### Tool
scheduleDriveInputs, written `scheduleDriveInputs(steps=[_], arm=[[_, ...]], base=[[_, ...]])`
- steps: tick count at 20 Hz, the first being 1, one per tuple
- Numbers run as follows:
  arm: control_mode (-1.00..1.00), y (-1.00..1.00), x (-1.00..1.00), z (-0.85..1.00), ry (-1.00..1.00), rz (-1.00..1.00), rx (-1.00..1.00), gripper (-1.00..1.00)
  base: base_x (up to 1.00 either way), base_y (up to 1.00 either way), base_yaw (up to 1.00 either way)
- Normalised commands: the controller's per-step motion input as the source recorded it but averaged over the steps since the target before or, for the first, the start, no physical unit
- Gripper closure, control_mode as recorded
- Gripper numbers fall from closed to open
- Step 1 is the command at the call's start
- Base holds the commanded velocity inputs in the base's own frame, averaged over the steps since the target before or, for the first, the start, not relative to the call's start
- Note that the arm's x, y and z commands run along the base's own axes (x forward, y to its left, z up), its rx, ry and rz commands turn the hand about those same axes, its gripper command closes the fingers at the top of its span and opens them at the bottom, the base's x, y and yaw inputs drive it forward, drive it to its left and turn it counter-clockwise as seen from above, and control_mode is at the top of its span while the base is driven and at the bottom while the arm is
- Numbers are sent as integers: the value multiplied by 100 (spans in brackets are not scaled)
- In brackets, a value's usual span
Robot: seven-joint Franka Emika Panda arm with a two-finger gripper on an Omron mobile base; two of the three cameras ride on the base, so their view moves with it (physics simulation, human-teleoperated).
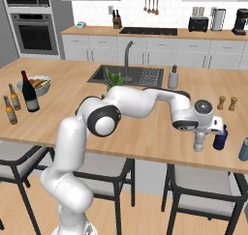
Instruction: Move the plastic bottles in the middle to the plastics group, and the glass bottles in the middle to the glass group.
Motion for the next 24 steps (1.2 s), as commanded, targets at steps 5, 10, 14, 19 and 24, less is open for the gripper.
scheduleDriveInputs(steps=[5, 10, 14, 19, 24], arm=[[-100, -3, 25, 0, -1, 0, 0, 100], [-100, -1, 3, 0, 0, 0, 0, -100], [-100, 0, 0, 0, 0, 0, 0, -100], [-100, 0, 0, 2, 0, 0, 0, -100], [-100, 2, 0, 39, 0, 0, 0, -100]], base=[[0, 0, 0], [0, 0, 0], [0, 0, 0], [0, 0, 0], [0, 0, 0]])
